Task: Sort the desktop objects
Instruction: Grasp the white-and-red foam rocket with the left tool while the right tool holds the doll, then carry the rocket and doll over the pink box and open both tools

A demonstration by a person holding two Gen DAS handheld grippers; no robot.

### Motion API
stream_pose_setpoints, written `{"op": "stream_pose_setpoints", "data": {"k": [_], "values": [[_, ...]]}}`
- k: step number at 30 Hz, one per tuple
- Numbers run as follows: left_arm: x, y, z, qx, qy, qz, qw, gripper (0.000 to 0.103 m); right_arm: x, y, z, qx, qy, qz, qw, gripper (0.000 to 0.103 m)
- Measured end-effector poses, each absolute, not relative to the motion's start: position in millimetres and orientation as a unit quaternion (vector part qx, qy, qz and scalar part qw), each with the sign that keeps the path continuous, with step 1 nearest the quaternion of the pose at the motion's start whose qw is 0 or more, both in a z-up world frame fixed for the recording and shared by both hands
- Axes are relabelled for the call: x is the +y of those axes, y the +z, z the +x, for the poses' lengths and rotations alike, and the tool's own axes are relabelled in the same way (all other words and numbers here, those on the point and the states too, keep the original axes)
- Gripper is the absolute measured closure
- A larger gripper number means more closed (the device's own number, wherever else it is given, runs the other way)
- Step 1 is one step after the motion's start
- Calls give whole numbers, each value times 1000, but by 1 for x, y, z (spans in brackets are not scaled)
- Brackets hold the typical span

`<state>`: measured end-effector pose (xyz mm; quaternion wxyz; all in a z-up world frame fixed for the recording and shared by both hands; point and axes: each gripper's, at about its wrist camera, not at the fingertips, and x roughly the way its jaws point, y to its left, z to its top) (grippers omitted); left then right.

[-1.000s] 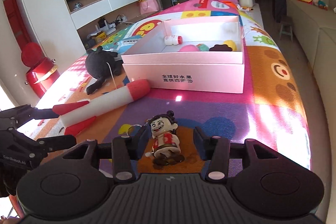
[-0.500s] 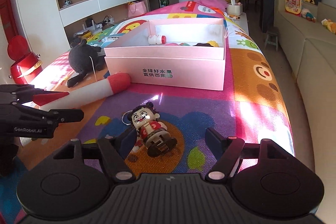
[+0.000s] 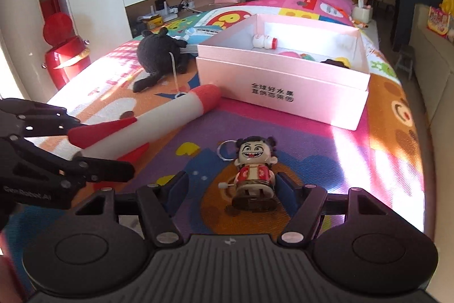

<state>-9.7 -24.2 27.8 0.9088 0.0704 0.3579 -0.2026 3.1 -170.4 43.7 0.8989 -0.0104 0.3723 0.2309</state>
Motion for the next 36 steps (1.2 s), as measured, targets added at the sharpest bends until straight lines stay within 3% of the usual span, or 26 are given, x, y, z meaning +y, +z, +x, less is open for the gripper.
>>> {"op": "stream_pose_setpoints", "data": {"k": [4, 8, 11, 13, 15, 16, 19, 33, 36], "values": [[-27, 25, -7, 339, -169, 78, 922, 19, -171, 51, 0, 366, 237, 5, 900, 36], [-33, 22, 4, 341, -161, 72, 923, 19, -170, 47, 10, 368, 194, 4, 909, 36], [-40, 19, 14, 344, -155, 79, 923, 27, -168, 41, 19, 378, 169, 12, 910, 40], [-43, 18, 19, 346, -151, 83, 922, 36, -167, 40, 19, 376, 169, 11, 911, 54], [-45, 16, 22, 348, -152, 85, 921, 44, -165, 41, 17, 376, 176, 2, 910, 62], [-46, 15, 23, 351, -153, 85, 920, 53, -165, 41, 16, 376, 178, -2, 909, 63], [-49, 14, 19, 352, -160, 94, 917, 66, -167, 42, 12, 378, 179, -6, 908, 64], [-45, 46, -46, 304, -194, 115, 925, 67, -179, 70, -34, 370, 196, -9, 908, 64], [-46, 60, -58, 281, -196, 119, 932, 71, -179, 83, -48, 351, 201, -19, 914, 65]]}}
